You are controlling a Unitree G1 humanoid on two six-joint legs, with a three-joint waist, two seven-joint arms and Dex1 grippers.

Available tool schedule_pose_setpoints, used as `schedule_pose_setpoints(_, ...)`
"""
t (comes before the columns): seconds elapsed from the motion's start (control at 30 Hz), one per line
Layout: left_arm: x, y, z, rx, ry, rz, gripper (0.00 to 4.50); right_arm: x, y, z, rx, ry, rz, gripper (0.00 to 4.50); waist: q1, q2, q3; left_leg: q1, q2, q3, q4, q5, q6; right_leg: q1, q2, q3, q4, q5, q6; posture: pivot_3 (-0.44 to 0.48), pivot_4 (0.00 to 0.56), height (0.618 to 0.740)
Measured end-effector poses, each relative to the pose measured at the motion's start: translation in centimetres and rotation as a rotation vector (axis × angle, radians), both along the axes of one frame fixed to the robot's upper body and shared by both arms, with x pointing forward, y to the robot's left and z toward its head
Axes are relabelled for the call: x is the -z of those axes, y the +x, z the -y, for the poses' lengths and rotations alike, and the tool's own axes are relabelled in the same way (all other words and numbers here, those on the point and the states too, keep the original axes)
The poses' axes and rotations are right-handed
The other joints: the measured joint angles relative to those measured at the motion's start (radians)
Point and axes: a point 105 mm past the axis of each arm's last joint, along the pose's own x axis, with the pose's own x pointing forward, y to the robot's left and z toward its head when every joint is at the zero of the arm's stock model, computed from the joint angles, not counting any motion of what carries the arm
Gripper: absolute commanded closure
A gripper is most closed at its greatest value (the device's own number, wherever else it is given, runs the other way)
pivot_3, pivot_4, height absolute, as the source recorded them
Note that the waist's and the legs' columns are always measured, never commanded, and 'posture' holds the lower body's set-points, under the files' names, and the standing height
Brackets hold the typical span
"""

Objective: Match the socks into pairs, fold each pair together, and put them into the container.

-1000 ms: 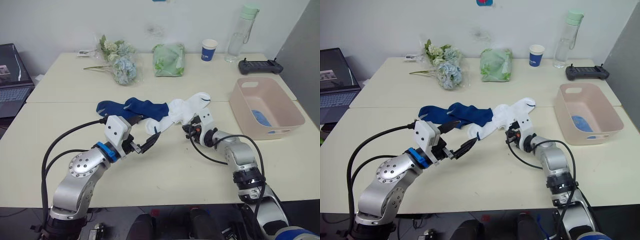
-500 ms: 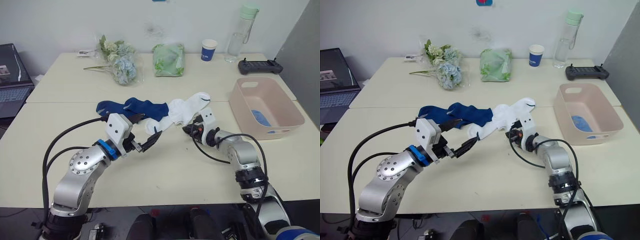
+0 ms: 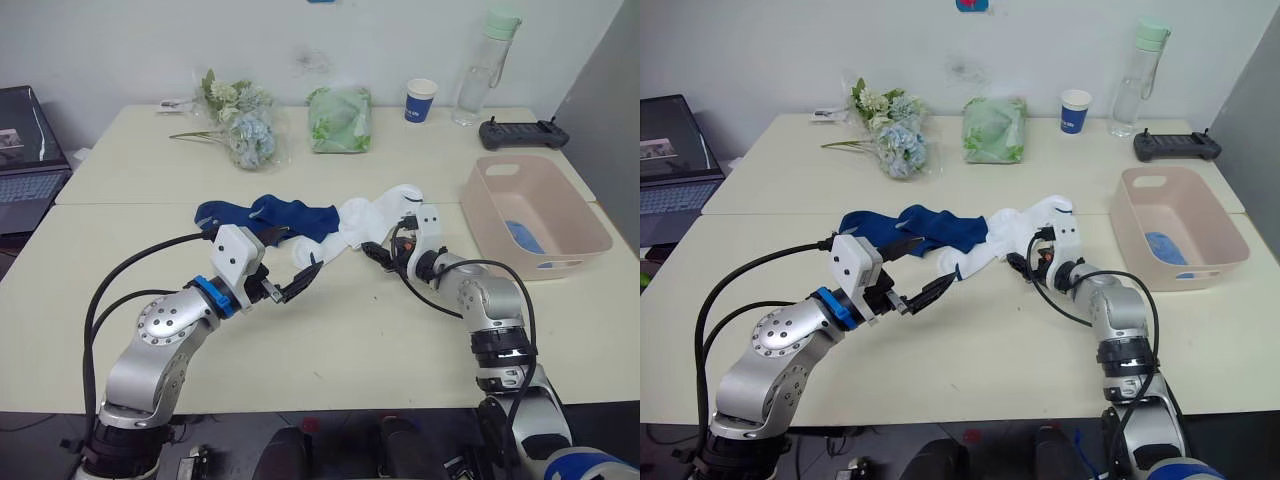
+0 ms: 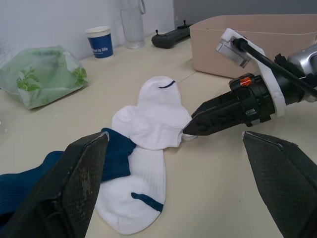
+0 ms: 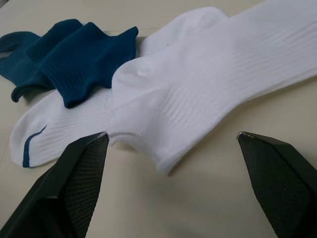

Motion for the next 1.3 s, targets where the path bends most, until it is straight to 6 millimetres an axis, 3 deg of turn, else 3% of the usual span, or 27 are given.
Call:
schedule_pose_setpoints(0.37, 0.1, 0.0, 0.0, -0.003, 0.018, 0.005, 0.00, 0.7, 0.5, -0.1, 0.020, 0.075, -0.058, 4.45, -0.001, 0.000, 0.000, 0.000, 0.000, 0.000, 0.000, 0.000, 0.000, 0.000, 0.000, 0.000, 0.000, 0.000, 0.000, 0.000, 0.150, 0.740)
schedule_pose_setpoints(0.6, 0.3, -0.1, -0.1, 0.001, 0.019, -0.006, 0.00, 0.2, -0.8, -0.2, -0.072, 0.094, -0.068, 4.45, -0.001, 0.000, 0.000, -0.001, 0.000, 0.000, 0.000, 0.000, 0.000, 0.000, 0.000, 0.000, -0.001, 0.000, 0.000, 0.000, 0.150, 0.740)
schedule_pose_setpoints(0.7, 1.3, -0.5, -0.6, -0.001, 0.043, -0.047, 0.00, 0.2, -3.6, -0.3, -0.209, 0.072, -0.102, 4.45, 0.000, 0.000, 0.000, -0.001, 0.000, -0.001, -0.001, 0.000, 0.000, 0.000, 0.000, -0.001, -0.001, 0.000, 0.000, 0.000, 0.150, 0.740)
schedule_pose_setpoints(0.8, 2.0, -0.7, -1.5, -0.015, 0.068, -0.083, 0.00, 0.4, -7.4, -1.7, -0.390, 0.070, -0.168, 4.45, -0.003, 0.000, 0.000, -0.001, 0.001, -0.001, -0.001, 0.000, 0.001, 0.000, 0.000, -0.001, -0.001, 0.000, 0.000, 0.000, 0.150, 0.740)
schedule_pose_setpoints(0.97, 2.4, -1.1, -1.8, 0.000, 0.070, -0.108, 0.00, -0.1, -11.0, -3.3, -0.558, 0.118, -0.229, 4.45, 0.000, 0.000, 0.000, -0.001, 0.000, -0.002, 0.000, 0.000, 0.001, 0.000, 0.000, -0.002, -0.001, 0.000, 0.000, 0.000, 0.150, 0.740)
schedule_pose_setpoints(1.1, 2.6, -1.4, -2.0, 0.017, 0.082, -0.134, 0.00, 0.0, -13.2, -2.4, -0.638, 0.121, -0.295, 4.45, 0.003, 0.000, 0.000, -0.002, -0.001, -0.003, 0.000, -0.001, 0.001, 0.000, 0.000, -0.003, -0.002, 0.000, 0.000, 0.000, 0.150, 0.740)
schedule_pose_setpoints(1.3, 3.1, -1.8, -1.5, 0.084, 0.109, -0.172, 0.00, -0.1, -17.0, 1.7, -0.778, 0.089, -0.393, 4.45, 0.006, 0.000, 0.000, -0.002, 0.000, -0.003, 0.000, -0.001, 0.001, 0.001, 0.000, -0.004, -0.002, 0.000, 0.000, 0.000, 0.150, 0.740)
